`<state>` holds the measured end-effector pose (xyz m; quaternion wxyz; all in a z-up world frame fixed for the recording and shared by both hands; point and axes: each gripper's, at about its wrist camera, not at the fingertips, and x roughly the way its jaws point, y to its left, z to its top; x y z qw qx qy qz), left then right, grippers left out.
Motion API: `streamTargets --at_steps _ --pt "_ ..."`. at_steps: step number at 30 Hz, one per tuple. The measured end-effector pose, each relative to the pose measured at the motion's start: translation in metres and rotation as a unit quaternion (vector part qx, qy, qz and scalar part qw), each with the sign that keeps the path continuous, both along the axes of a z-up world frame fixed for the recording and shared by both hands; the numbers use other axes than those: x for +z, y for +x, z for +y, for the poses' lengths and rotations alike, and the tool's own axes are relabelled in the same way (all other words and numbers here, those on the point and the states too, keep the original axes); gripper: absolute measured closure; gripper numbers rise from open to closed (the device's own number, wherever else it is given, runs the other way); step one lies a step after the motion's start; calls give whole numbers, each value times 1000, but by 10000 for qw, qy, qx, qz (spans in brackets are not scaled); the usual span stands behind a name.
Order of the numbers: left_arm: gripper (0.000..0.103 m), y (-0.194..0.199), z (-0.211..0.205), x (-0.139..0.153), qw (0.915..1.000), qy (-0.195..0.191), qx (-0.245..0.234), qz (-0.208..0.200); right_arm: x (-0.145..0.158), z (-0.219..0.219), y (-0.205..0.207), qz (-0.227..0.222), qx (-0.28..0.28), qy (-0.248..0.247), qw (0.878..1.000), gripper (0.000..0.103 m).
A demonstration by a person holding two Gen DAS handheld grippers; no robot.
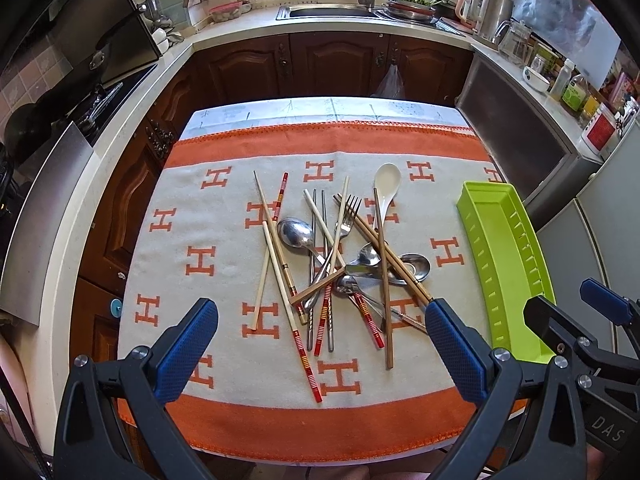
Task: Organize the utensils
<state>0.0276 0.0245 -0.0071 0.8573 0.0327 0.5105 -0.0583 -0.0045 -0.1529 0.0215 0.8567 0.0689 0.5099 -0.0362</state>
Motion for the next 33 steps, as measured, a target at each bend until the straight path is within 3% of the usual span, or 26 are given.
streamTargets --at_steps 15,33 --pt "1 14 2 -4 9999 -7 -90 50 6 0 4 -267 -33 87 9996 17" --pt "1 59 45 -35 9990 -76 117 425 -13 3 29 65 -294 -36 9995 19"
